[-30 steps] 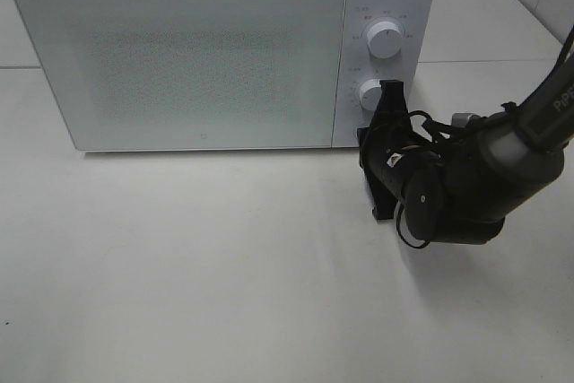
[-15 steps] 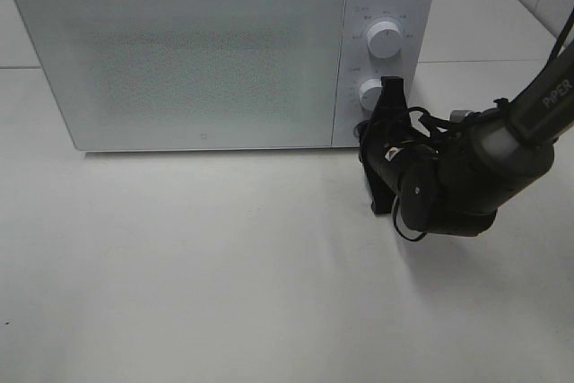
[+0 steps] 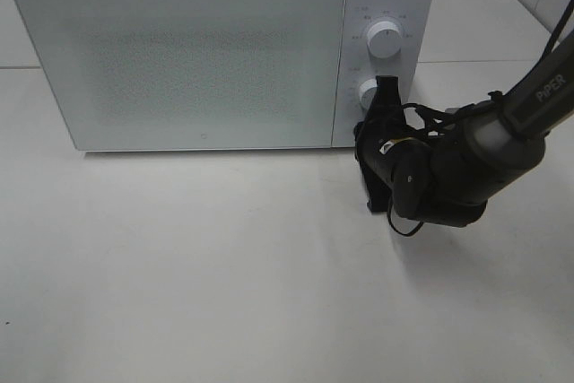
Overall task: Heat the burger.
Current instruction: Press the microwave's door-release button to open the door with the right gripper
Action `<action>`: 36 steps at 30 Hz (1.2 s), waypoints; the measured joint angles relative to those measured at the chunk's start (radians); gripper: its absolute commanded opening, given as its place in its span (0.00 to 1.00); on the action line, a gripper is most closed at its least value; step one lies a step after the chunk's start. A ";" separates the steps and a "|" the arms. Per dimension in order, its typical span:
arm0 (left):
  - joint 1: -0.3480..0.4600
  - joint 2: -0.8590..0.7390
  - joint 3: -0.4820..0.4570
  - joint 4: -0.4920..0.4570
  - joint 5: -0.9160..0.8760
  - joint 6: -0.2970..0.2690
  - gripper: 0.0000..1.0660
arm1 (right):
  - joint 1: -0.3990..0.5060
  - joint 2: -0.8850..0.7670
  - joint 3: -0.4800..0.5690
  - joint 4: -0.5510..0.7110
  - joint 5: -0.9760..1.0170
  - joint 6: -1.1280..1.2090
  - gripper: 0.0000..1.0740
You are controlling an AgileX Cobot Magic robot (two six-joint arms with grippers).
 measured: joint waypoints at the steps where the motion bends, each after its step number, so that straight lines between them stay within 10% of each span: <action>1: 0.000 0.000 0.000 0.000 0.000 0.000 0.94 | 0.000 0.004 -0.014 0.016 0.006 -0.002 0.00; 36: 0.000 0.000 0.000 0.000 0.000 0.000 0.94 | -0.029 -0.123 0.115 -0.129 0.060 0.036 0.00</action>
